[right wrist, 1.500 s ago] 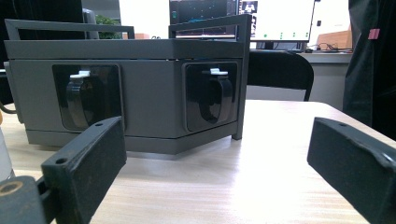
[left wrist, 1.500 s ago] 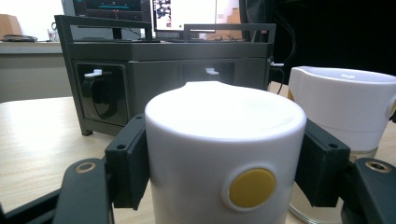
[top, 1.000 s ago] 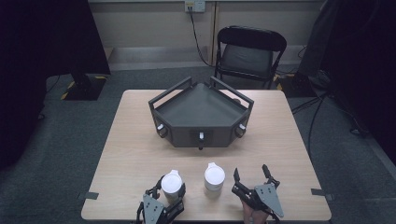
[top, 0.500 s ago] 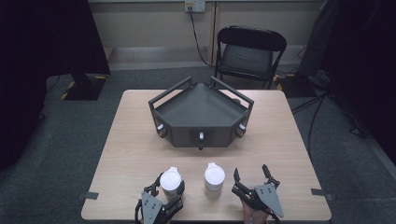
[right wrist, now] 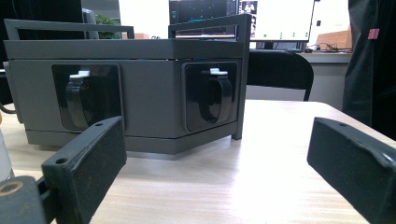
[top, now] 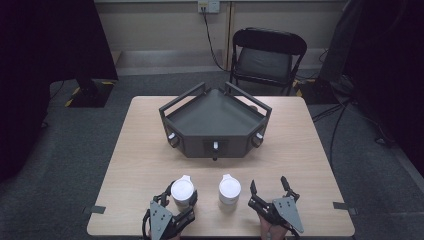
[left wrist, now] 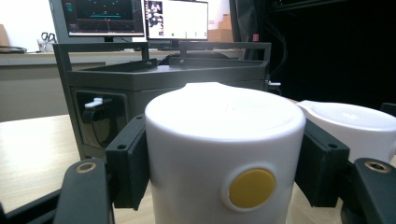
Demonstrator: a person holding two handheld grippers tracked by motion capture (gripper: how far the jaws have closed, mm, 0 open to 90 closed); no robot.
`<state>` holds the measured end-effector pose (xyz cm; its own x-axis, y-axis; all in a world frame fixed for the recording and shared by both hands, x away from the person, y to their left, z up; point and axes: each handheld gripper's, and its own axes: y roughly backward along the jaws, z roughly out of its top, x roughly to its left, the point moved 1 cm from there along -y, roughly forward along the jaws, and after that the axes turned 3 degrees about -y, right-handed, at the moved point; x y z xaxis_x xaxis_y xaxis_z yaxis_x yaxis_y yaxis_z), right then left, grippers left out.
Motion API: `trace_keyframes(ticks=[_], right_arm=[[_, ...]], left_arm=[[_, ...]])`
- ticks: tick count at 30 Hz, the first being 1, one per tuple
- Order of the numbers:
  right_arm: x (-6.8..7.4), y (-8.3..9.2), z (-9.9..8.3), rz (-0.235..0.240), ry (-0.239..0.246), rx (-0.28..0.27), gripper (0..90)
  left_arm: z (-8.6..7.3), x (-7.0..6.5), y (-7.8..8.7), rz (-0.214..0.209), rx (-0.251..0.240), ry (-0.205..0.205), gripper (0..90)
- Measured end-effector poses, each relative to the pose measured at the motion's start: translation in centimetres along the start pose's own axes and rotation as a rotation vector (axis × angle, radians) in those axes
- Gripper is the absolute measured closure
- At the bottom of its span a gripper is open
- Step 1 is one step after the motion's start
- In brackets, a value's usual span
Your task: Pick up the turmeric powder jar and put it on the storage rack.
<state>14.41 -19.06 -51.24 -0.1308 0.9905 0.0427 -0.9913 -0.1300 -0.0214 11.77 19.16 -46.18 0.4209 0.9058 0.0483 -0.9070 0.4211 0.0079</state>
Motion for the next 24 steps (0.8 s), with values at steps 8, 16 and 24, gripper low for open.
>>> trace_keyframes(ticks=[8,16,24], right_arm=[[0.0,0.0,0.0,0.000,0.000,0.000,3.5],[0.0,0.0,0.0,0.000,-0.001,0.001,3.5],[0.0,0.0,0.0,0.001,-0.001,0.000,3.5]], left_arm=[[0.5,0.7,-0.1,-0.004,-0.005,-0.001,30.8],[1.1,1.2,-0.3,-0.010,-0.006,0.004,30.8],[1.6,1.7,-0.5,-0.011,-0.009,0.005,30.8]])
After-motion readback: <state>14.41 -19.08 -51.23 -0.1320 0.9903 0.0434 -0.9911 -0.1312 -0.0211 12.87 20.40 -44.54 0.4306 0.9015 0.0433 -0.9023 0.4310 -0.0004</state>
